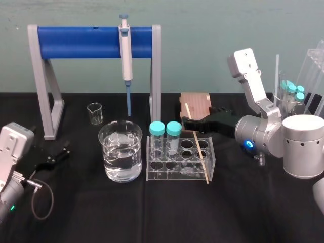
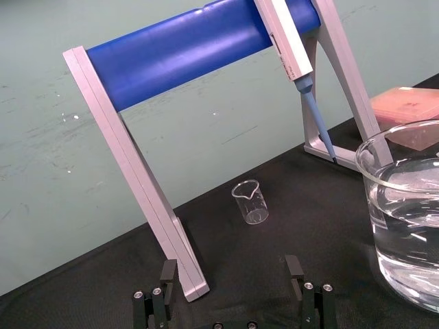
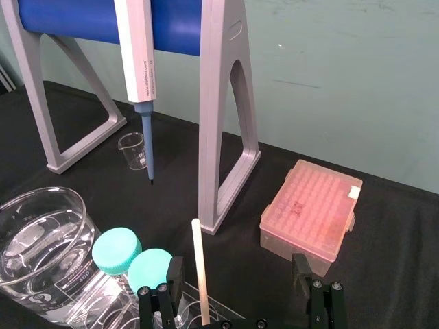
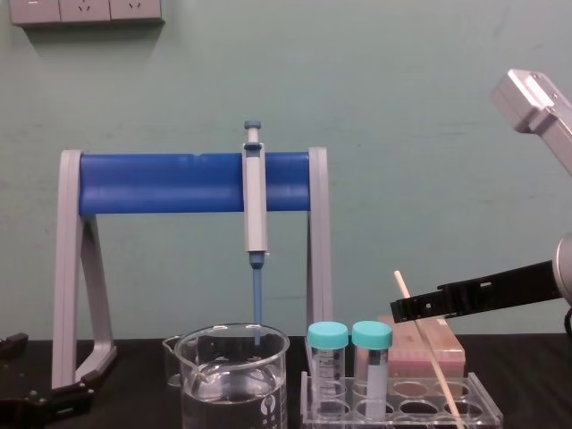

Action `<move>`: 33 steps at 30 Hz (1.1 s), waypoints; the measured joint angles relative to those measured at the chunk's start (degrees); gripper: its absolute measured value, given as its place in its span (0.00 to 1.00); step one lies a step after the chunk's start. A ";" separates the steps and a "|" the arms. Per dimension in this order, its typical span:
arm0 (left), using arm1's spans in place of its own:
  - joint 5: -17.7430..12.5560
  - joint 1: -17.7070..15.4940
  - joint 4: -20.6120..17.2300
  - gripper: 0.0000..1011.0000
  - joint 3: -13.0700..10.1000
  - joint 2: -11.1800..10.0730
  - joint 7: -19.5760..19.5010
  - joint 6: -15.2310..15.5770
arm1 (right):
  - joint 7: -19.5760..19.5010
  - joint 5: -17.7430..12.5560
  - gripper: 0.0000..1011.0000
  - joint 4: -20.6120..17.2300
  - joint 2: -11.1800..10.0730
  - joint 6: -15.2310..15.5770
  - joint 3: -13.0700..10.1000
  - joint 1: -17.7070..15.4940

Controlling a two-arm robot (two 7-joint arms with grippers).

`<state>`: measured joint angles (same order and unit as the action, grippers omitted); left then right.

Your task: Hold the thermometer with one hand and immerse one end into the beaker, then reinsert it into the test tube rack.

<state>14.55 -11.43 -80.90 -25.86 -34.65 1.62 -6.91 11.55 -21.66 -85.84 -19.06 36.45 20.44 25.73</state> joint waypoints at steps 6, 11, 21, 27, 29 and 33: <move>0.00 0.00 0.00 0.99 0.00 0.00 0.00 0.00 | -0.01 -0.04 0.94 -0.03 -0.02 0.03 0.03 0.02; 0.00 0.00 0.00 0.99 0.00 0.00 0.00 0.00 | -0.04 -0.06 0.83 -0.06 -0.05 0.07 0.06 0.04; 0.00 0.00 0.00 0.99 0.00 0.00 0.00 0.00 | -0.05 -0.12 0.51 -0.11 -0.09 0.12 0.10 0.04; 0.00 0.00 0.00 0.99 0.00 0.00 0.00 0.00 | -0.05 -0.12 0.31 -0.12 -0.09 0.13 0.10 0.04; 0.00 0.00 0.00 0.99 0.00 0.00 0.00 0.00 | -0.06 -0.13 0.27 -0.12 -0.09 0.13 0.10 0.04; 0.00 0.00 0.00 0.99 0.00 0.00 0.00 0.00 | -0.07 -0.12 0.12 -0.11 -0.09 0.13 0.10 0.04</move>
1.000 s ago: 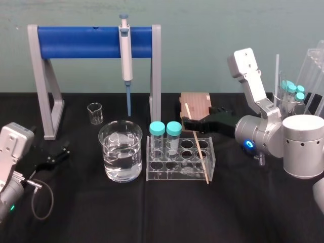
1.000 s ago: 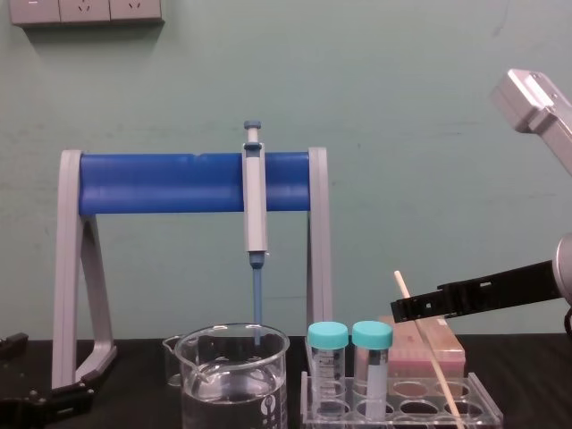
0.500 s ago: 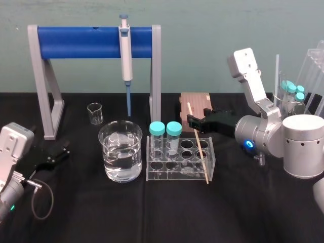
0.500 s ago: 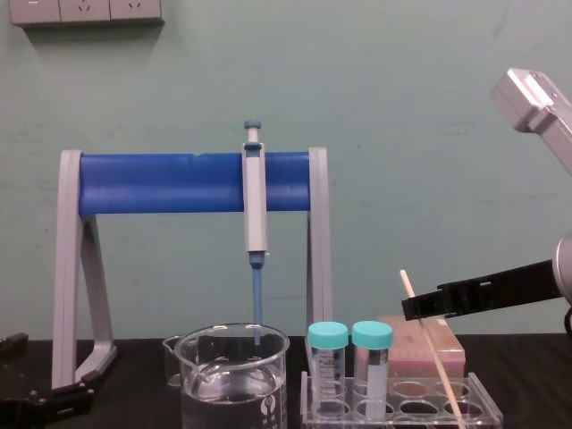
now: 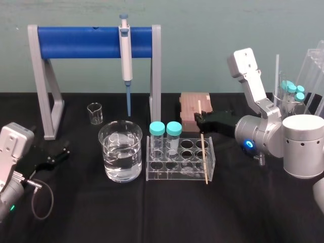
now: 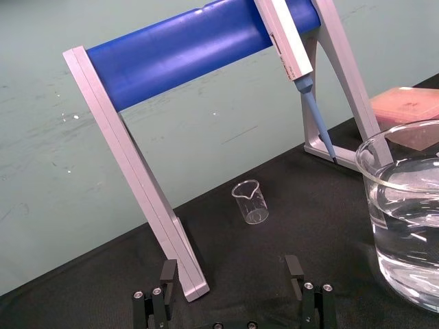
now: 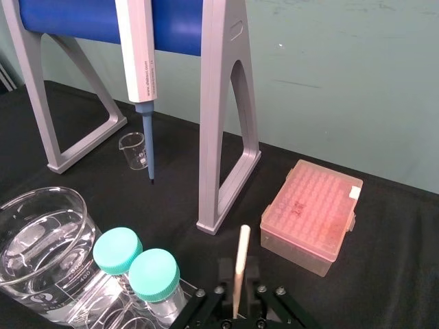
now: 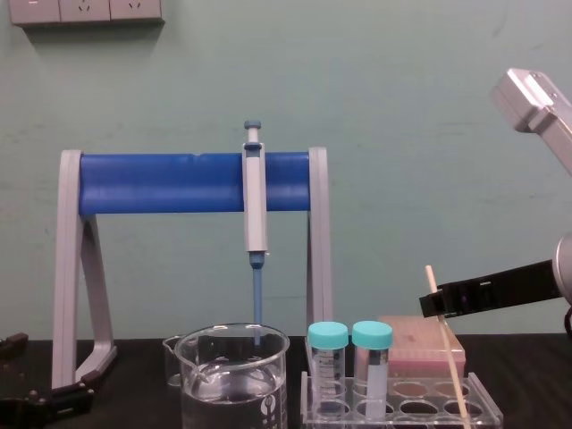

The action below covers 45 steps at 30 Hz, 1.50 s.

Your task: Hold the thermometer with one hand and immerse one end into the beaker, then reinsert it into the test tube rack.

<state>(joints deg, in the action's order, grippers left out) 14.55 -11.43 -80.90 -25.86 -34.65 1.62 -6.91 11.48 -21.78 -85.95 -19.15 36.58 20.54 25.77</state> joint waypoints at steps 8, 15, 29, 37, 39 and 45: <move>0.00 0.00 0.00 0.99 0.00 0.00 0.00 0.00 | 0.01 -0.02 0.06 -0.01 0.00 -0.01 0.00 0.00; 0.00 0.00 0.00 0.99 0.00 0.00 0.00 0.00 | 0.62 0.22 0.05 -0.77 -0.01 -0.23 -0.83 -0.73; 0.00 0.00 0.00 0.99 0.00 0.00 0.00 0.00 | 2.60 -1.56 0.05 -1.86 0.61 0.54 -2.84 -1.78; 0.00 0.00 0.00 0.99 0.00 0.00 0.00 0.00 | 2.60 -2.04 0.05 -1.68 0.60 0.67 -2.98 -1.72; 0.00 0.00 0.00 0.99 0.00 0.00 0.00 0.00 | 2.53 -2.17 0.05 -1.71 0.65 0.44 -3.15 -1.74; 0.00 0.00 0.00 0.99 0.00 0.00 0.00 0.00 | 1.93 -2.78 0.05 -2.24 0.73 -0.38 -3.87 -2.14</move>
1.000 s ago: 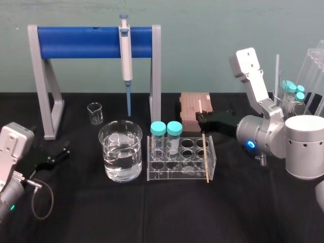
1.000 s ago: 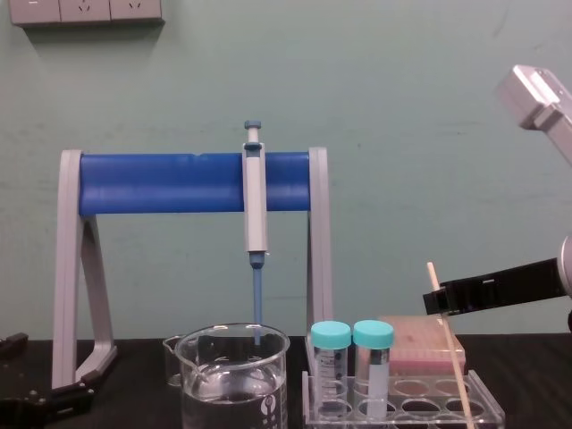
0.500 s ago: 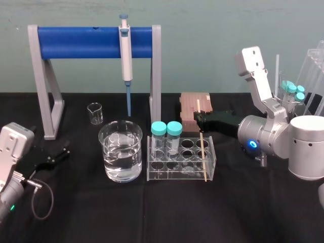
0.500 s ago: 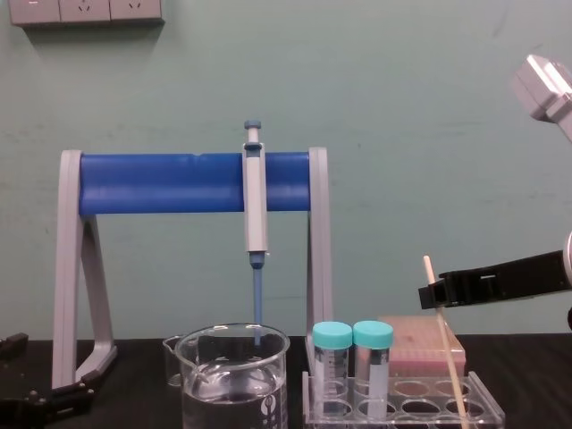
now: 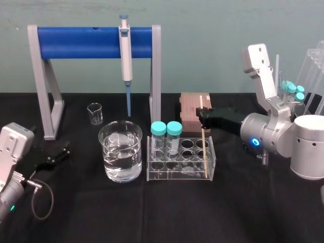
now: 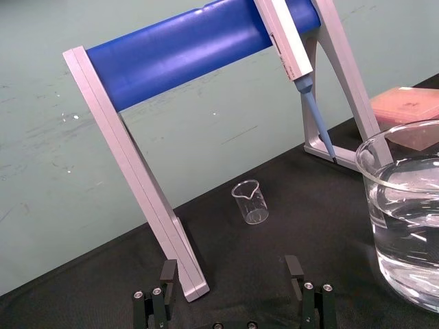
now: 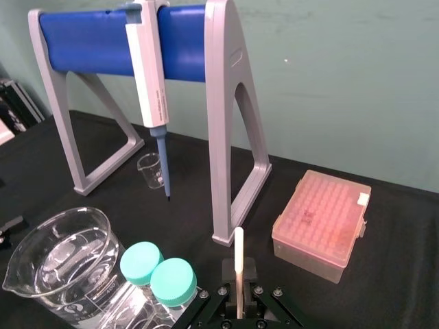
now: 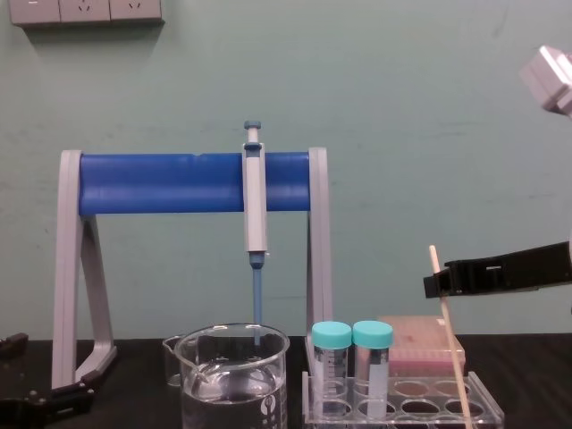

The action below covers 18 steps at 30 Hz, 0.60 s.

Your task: Hold the thermometer with one hand and immerse one end into the beaker, then reinsert it into the test tube rack.

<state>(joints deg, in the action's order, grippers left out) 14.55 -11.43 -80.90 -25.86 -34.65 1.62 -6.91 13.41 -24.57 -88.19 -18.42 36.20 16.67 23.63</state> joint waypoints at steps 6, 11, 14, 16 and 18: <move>0.00 0.00 0.00 0.99 0.00 0.00 0.00 0.00 | -0.31 -0.48 0.05 -1.13 -0.23 -2.55 -0.78 -0.83; 0.00 0.00 0.00 0.99 0.00 0.00 0.00 0.00 | -0.27 -0.93 0.05 -2.18 -0.76 -4.86 -1.29 -1.49; 0.00 0.00 0.00 0.99 0.00 0.00 0.00 0.00 | 0.15 -1.36 0.05 -3.20 -1.36 -6.71 -1.63 -2.05; 0.00 0.00 0.00 0.99 0.00 0.00 0.00 0.00 | 0.58 -1.59 0.06 -4.01 -1.96 -8.31 -1.79 -2.53; 0.00 0.00 0.00 0.99 0.00 0.00 0.00 0.00 | 0.87 -1.78 0.05 -4.58 -2.32 -9.21 -1.92 -2.77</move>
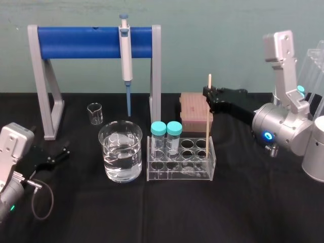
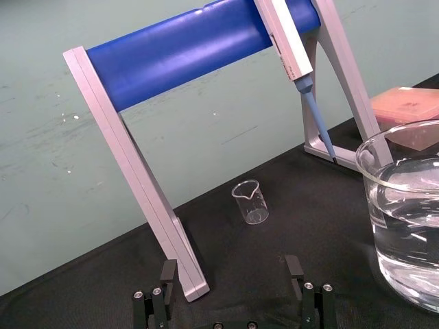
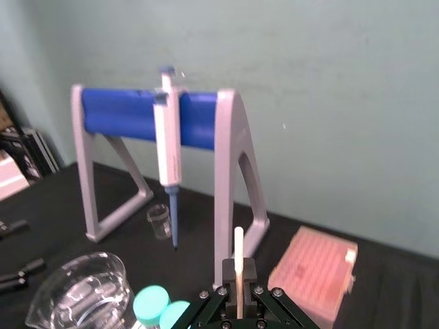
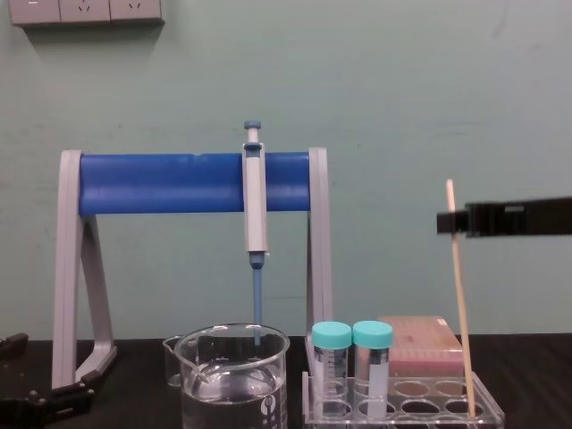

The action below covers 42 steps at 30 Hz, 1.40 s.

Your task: Hold the thermometer with one hand and immerse one end into the beaker, then reinsert it into the test tube rack.

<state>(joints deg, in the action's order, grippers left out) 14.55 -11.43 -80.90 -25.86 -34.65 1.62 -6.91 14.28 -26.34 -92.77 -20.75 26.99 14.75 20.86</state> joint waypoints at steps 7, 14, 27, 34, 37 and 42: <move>0.00 0.00 0.00 0.99 0.00 0.00 0.00 0.00 | 1.84 -1.40 0.05 -2.48 -1.82 -4.16 -0.65 -0.46; 0.00 0.00 0.00 0.99 0.00 0.00 0.00 0.00 | 3.06 -2.63 0.05 -3.28 -2.73 -5.39 -0.52 1.70; 0.00 0.00 0.00 0.99 0.00 0.00 0.00 0.00 | 4.73 -5.19 0.05 -3.59 -1.75 -4.18 2.55 8.71; 0.00 0.00 0.00 0.99 0.00 0.00 0.00 0.00 | 3.78 -6.47 0.05 -3.08 0.43 -1.91 5.13 11.26; 0.00 0.00 0.00 0.99 0.00 0.00 0.00 0.00 | 3.51 -6.68 0.05 -2.33 1.17 -1.53 6.19 12.09; 0.00 0.00 0.00 0.99 0.00 0.00 0.00 0.00 | 3.29 -7.33 0.05 -0.28 2.54 -0.74 8.48 14.01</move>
<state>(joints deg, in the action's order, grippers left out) 14.55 -11.43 -80.90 -25.86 -34.64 1.62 -6.91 17.57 -33.67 -93.05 -18.21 26.25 23.23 34.87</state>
